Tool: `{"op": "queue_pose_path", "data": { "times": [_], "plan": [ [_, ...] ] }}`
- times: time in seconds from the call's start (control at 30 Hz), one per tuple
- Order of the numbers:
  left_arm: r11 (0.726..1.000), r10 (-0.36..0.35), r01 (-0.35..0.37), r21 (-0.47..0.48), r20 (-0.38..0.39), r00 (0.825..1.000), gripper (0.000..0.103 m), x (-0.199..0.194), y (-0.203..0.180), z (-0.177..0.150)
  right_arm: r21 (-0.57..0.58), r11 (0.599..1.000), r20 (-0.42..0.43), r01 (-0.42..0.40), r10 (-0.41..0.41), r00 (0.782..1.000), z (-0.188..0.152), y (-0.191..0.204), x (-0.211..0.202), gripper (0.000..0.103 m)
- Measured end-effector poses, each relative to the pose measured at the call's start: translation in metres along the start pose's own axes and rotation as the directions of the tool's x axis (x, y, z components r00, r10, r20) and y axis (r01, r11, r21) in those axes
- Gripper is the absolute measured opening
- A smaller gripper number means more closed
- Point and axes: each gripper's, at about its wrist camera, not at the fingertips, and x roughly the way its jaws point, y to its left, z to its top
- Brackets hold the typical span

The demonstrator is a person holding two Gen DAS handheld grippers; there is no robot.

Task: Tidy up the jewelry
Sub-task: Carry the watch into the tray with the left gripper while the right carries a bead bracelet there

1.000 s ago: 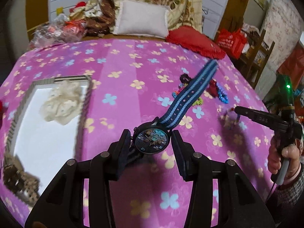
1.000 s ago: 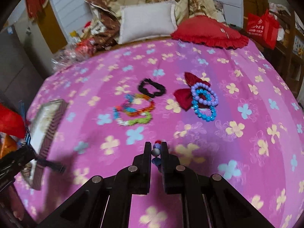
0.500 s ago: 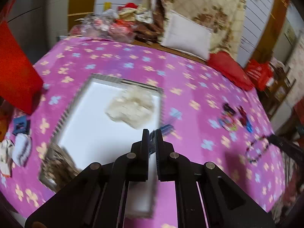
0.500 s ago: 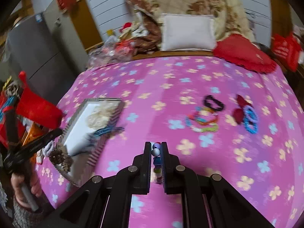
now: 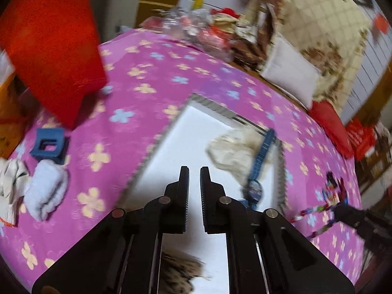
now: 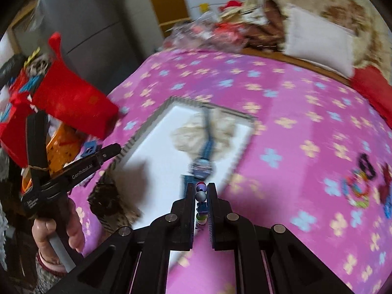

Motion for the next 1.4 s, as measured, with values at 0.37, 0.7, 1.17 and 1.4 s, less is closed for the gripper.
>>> {"op": "queue_pose_path", "data": {
  "times": [0.37, 0.7, 1.17, 1.4],
  "plan": [
    [0.992, 0.102, -0.099, -0.080, 0.031, 0.994, 0.007, 0.003, 0.046, 0.004, -0.103, 0.994, -0.061, 0.041, -0.047, 0.997, 0.081, 0.083, 0.131, 0.008],
    [0.992, 0.094, -0.091, -0.090, 0.026, 0.995, 0.013, 0.008, 0.044, 0.010, -0.023, 0.983, -0.066, 0.182, -0.183, 0.981, 0.127, 0.043, 0.165, 0.032],
    [0.993, 0.092, -0.090, -0.083, 0.024, 0.995, 0.021, 0.004, 0.038, 0.004, -0.012, 0.964, 0.022, 0.267, -0.266, 0.964, -0.039, -0.002, 0.046, 0.043],
    [0.992, 0.123, -0.122, -0.038, 0.022, 0.992, 0.021, 0.005, 0.023, -0.003, 0.035, 0.972, -0.094, 0.233, -0.229, 0.969, -0.081, 0.010, 0.073, 0.043]
  ]
}}
